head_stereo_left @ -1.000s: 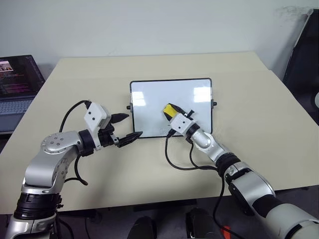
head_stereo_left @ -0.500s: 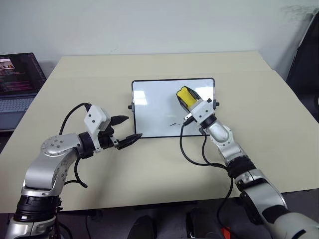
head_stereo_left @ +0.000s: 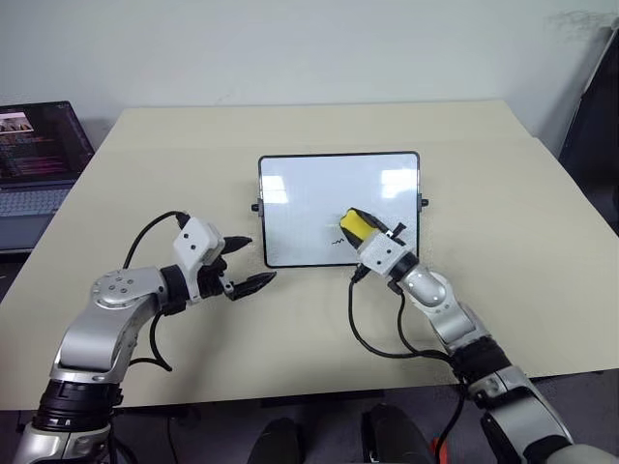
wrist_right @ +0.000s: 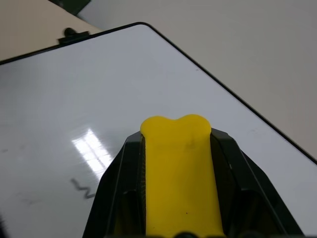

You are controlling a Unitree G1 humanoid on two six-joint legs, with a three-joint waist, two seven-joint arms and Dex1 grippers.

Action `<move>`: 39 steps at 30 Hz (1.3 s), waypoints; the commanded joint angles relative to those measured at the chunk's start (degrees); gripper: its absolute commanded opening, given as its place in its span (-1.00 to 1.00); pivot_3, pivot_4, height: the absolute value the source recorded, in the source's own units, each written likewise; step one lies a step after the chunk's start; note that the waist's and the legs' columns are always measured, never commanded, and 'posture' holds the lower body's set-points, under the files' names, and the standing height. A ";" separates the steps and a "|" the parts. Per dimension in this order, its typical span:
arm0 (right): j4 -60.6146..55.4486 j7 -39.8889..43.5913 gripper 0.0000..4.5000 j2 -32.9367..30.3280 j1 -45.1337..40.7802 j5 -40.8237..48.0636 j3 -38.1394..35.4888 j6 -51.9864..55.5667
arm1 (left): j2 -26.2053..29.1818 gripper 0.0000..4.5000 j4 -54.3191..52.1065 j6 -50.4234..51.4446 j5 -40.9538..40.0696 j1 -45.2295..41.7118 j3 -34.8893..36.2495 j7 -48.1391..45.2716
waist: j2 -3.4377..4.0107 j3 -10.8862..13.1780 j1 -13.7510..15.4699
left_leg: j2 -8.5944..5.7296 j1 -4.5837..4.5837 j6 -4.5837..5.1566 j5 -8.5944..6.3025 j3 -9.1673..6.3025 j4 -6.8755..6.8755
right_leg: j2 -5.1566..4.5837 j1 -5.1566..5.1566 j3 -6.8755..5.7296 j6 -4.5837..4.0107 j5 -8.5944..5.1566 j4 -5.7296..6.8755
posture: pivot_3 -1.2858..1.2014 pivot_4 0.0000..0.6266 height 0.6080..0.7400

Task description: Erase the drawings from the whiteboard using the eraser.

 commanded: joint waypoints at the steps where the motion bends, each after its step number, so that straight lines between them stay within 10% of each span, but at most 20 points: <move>1: 7.67 -4.78 -0.41 1.19 -4.78 -1.55 -0.10 -3.48 | 1.20 1.00 -0.77 -0.90 0.36 -0.81 0.69 -0.86 | 0.00 0.00 -0.05 | 0.00 0.00 0.00 0.00 0.02 0.00 | 0.00 0.00 0.00 0.00 0.00 0.00 | 0.03 -0.52 1.00; 23: 32.22 -7.67 -0.41 4.08 -10.17 -8.33 9.72 -13.73 | 1.22 1.00 -2.79 1.60 -2.43 -0.45 1.61 -2.58 | -0.14 -0.10 -1.16 | 0.01 1.45 0.12 -0.03 0.05 -0.06 | 0.11 1.30 0.06 -0.08 0.04 0.23 | 0.03 -0.52 1.00; 39: 31.08 -14.07 -0.41 3.52 -20.74 -5.61 2.83 -9.97 | 1.53 1.00 -0.59 0.53 -1.65 1.19 2.09 -3.33 | -0.11 -0.05 -1.15 | 0.06 0.10 -0.16 0.14 0.15 -0.37 | 0.07 -0.12 0.12 -0.14 -0.05 0.02 | 0.03 -0.52 1.00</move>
